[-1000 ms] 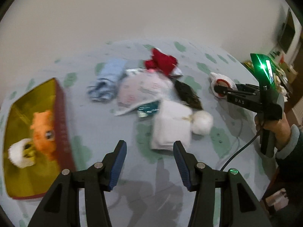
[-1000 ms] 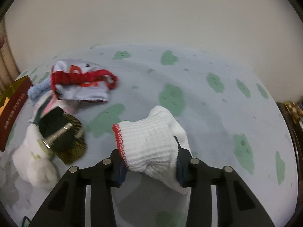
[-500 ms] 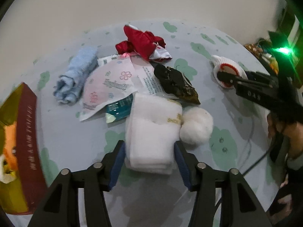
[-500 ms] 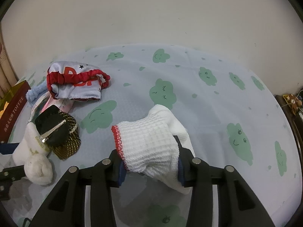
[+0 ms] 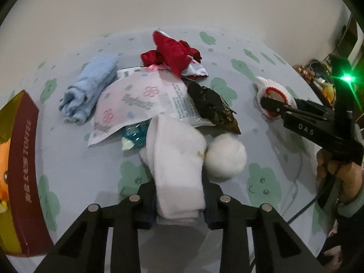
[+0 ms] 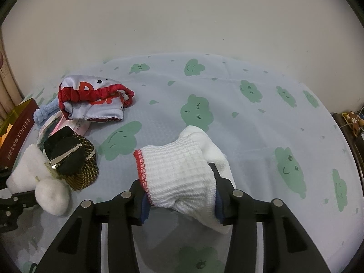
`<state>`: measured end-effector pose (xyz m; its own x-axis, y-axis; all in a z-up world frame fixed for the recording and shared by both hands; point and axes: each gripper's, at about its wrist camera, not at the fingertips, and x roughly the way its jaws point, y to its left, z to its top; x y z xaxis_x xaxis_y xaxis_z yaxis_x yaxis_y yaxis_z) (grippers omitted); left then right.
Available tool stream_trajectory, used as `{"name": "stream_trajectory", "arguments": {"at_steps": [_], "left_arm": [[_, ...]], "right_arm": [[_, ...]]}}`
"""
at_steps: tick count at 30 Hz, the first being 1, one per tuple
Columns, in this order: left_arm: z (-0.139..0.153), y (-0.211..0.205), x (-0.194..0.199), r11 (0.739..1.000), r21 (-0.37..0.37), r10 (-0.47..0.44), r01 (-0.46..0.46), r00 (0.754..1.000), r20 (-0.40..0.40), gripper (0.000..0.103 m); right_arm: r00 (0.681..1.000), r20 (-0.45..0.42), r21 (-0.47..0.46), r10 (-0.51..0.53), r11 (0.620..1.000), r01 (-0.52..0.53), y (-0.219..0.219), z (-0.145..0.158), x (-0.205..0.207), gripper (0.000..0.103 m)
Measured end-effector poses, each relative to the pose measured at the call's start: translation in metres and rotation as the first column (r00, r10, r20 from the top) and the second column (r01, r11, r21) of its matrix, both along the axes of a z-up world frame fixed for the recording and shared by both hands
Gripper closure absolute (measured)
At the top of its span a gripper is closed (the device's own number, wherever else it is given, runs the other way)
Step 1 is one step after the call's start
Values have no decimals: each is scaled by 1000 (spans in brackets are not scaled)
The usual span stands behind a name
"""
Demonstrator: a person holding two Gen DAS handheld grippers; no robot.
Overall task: Organize soft objects
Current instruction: 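Grasp the folded white towel with the left gripper while the right gripper holds the sock, then lower the white towel into the tin and open the left gripper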
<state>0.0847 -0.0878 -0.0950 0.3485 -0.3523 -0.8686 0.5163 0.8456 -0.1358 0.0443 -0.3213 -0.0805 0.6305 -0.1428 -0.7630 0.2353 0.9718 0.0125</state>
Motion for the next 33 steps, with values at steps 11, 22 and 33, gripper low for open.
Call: {"name": "stream_trajectory", "arguments": {"at_steps": [11,22,33], "left_arm": [[40,26,-16,999,-1,37,-37,994,102,74],[80,108,6,961,29,262,-274,944,202,74],[77,203,51,862,36,495,-506,855,157,74]], "right_arm": [[1000,-1,-3,0,1000,0,0,0,0,60],[1000,-3,-6,2,1000,-2,1,-1,0,58],[1000,-10,-19,8,1000,-8,4,-1,1,55]]}}
